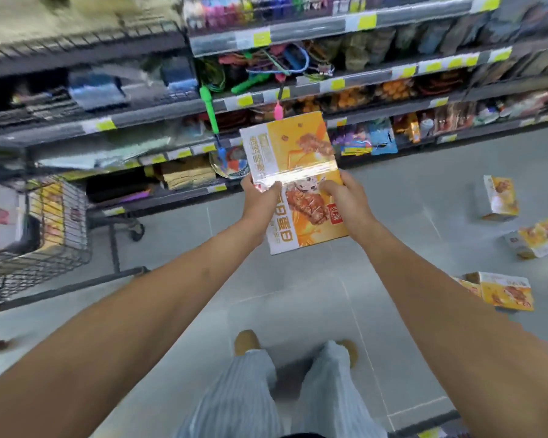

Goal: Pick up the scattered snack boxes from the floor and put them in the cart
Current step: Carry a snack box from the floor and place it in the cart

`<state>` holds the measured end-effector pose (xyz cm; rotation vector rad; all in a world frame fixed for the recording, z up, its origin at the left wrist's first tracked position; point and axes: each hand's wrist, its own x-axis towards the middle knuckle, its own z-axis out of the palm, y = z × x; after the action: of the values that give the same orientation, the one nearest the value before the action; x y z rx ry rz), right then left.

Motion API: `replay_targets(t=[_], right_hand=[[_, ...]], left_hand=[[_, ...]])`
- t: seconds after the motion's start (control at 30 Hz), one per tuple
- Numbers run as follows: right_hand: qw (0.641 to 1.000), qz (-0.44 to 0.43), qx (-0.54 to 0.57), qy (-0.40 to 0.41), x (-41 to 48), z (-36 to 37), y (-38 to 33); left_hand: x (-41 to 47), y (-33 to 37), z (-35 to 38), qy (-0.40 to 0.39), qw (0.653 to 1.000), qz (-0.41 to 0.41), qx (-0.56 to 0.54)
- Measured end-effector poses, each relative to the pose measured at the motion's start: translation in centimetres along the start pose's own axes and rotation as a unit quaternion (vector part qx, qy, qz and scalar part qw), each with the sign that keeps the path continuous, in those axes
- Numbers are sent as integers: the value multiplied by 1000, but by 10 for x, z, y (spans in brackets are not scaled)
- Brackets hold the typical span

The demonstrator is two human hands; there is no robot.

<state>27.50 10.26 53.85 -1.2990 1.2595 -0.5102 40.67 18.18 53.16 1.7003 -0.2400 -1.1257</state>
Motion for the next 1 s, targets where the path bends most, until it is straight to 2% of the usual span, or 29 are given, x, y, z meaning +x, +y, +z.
replay_targets(t=[0.17, 0.33, 0.53, 0.7, 1.0], right_hand=[[995, -41, -65, -62, 4, 111, -44], [989, -10, -98, -110, 11, 205, -71], [962, -67, -180, -193, 32, 322, -97], [939, -102, -193, -264, 46, 409, -131], [900, -105, -215, -363, 60, 545, -169]], left_hand=[[14, 21, -108, 73, 995, 0, -73], [24, 38, -190, 148, 984, 6, -99], [44, 59, -289, 234, 964, 19, -128], [67, 88, -364, 317, 938, 5, -142], [95, 108, -469, 410, 895, -6, -176]])
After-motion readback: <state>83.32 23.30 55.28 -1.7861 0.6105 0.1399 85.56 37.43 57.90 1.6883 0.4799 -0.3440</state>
